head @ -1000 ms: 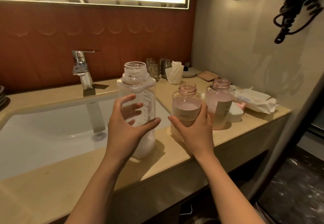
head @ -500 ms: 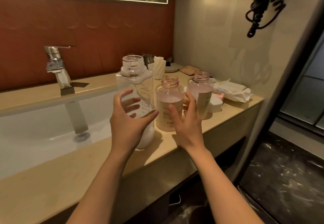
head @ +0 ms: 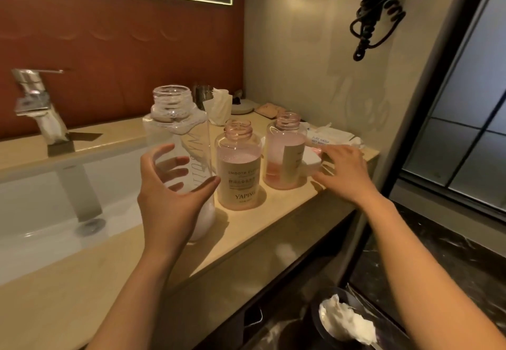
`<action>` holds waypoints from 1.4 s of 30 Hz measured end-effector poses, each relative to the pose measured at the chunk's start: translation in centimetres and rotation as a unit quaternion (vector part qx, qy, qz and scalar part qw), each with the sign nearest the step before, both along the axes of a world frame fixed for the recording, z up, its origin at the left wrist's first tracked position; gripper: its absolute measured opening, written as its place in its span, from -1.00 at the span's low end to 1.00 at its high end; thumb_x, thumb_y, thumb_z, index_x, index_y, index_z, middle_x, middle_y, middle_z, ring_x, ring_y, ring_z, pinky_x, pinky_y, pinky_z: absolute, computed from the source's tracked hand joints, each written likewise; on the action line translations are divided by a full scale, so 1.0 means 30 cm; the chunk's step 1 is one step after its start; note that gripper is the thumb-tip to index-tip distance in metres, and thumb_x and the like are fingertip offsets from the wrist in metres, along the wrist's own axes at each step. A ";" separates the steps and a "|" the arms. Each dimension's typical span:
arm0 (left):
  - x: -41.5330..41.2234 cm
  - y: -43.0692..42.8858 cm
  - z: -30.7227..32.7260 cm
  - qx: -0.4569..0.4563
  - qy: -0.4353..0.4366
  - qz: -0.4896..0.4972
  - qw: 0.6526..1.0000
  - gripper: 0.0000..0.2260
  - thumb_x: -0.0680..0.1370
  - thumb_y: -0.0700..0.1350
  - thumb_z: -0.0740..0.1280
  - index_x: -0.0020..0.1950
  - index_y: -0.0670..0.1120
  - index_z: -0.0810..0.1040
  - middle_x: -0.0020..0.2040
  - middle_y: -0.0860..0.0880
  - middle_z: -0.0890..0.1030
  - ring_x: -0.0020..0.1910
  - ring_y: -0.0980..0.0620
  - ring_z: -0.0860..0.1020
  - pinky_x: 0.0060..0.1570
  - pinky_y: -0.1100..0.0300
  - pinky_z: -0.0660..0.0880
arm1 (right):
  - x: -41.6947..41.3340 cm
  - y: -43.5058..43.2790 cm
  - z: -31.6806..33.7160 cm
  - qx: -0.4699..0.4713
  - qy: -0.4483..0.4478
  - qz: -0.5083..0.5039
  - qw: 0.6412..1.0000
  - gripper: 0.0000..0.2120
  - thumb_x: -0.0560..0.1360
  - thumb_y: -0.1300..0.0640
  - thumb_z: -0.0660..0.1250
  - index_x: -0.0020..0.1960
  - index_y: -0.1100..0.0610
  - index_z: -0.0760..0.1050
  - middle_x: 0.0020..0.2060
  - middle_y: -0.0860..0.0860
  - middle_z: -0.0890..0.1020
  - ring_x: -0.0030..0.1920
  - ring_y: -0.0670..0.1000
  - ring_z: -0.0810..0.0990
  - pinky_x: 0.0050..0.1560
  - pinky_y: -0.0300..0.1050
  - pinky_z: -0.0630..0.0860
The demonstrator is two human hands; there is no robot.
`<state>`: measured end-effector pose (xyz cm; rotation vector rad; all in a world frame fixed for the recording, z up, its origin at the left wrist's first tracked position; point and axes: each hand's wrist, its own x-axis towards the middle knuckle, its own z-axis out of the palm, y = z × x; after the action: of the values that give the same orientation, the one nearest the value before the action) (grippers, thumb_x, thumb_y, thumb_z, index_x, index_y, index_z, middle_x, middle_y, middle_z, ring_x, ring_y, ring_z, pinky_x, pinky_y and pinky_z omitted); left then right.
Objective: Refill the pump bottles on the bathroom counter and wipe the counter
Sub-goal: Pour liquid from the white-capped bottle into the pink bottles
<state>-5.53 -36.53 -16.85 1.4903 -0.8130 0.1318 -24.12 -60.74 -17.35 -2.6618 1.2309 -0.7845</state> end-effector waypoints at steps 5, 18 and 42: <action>0.001 -0.001 0.000 -0.002 0.000 0.000 1.000 -0.31 0.27 -0.08 0.57 0.26 0.14 0.26 0.03 0.18 0.49 0.01 0.26 0.49 -0.02 0.28 0.45 | 0.054 -0.022 -0.004 -0.021 0.153 0.040 0.987 -0.29 0.51 -0.13 0.21 0.54 -0.07 -0.05 0.54 -0.08 -0.04 0.51 0.11 -0.22 0.45 0.13 -0.28; -0.006 0.004 0.004 -0.011 0.010 -0.008 1.000 -0.30 0.27 -0.10 0.57 0.28 0.08 0.28 0.08 0.07 0.50 0.00 0.15 0.50 -0.04 0.31 0.44 | 0.027 0.067 -0.056 0.016 -0.086 0.057 0.995 -0.52 0.35 -0.17 0.28 0.16 0.09 0.43 0.23 0.02 0.45 0.36 0.07 0.28 0.30 0.00 0.25; -0.010 0.010 0.015 0.010 0.048 -0.028 0.998 -0.27 0.27 -0.15 0.58 0.29 0.16 0.27 0.01 0.26 0.45 0.00 0.26 0.47 -0.05 0.38 0.40 | 0.317 0.499 0.486 0.063 -0.345 0.363 0.863 -0.64 0.44 0.00 0.39 0.22 0.04 0.50 0.07 -0.12 0.52 0.04 -0.07 0.53 -0.22 -0.31 0.55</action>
<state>-5.83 -36.21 -16.40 1.4799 -0.7796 0.0102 -14.62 -45.76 -2.78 -2.1149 0.0786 -1.2533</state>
